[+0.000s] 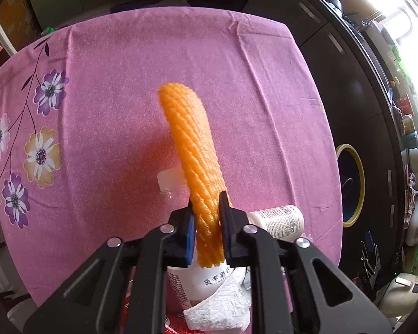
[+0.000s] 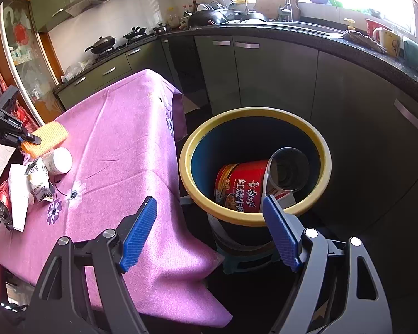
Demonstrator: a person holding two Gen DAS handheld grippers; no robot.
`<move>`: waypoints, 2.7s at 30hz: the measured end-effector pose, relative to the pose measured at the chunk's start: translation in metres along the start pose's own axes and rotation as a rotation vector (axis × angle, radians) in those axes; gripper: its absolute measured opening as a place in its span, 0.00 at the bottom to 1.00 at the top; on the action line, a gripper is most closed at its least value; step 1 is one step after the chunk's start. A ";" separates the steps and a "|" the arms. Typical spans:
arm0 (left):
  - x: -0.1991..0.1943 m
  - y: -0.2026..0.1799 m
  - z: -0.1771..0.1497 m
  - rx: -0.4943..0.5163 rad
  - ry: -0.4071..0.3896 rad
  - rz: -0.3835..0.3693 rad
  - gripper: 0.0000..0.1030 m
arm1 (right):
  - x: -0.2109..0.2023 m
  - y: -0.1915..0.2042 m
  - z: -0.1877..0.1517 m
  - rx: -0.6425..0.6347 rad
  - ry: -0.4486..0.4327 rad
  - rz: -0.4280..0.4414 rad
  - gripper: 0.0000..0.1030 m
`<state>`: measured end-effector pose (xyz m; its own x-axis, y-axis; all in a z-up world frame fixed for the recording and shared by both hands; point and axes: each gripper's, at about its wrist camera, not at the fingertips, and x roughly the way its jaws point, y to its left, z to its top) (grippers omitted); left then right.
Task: Collect trash
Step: 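Carry the orange sleeve over the bin with the left gripper and release, then move the right gripper back over the table toward the white pill bottle, then close the right gripper around the white pill bottle and lift it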
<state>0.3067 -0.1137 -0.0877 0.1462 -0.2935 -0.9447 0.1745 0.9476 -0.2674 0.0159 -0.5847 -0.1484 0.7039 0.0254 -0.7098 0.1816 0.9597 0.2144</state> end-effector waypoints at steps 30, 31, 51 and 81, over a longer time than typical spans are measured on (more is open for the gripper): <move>0.047 -0.344 -0.053 0.636 0.060 -0.131 0.12 | -0.074 -0.087 -0.037 0.154 -0.126 -0.154 0.76; 0.056 -0.355 -0.054 0.649 0.067 -0.127 0.12 | -0.075 -0.093 -0.040 0.165 -0.125 -0.158 0.76; -0.008 -0.340 -0.056 0.687 -0.214 -0.232 0.64 | -0.067 -0.094 -0.046 0.137 -0.106 -0.102 0.76; -0.173 0.069 -0.237 0.135 -0.815 -0.087 0.86 | 0.093 0.249 0.061 -1.074 0.111 0.536 0.71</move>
<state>0.0623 0.0327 0.0118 0.7774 -0.4131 -0.4744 0.3255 0.9095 -0.2587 0.1686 -0.3610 -0.1198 0.4427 0.4650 -0.7667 -0.8167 0.5620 -0.1307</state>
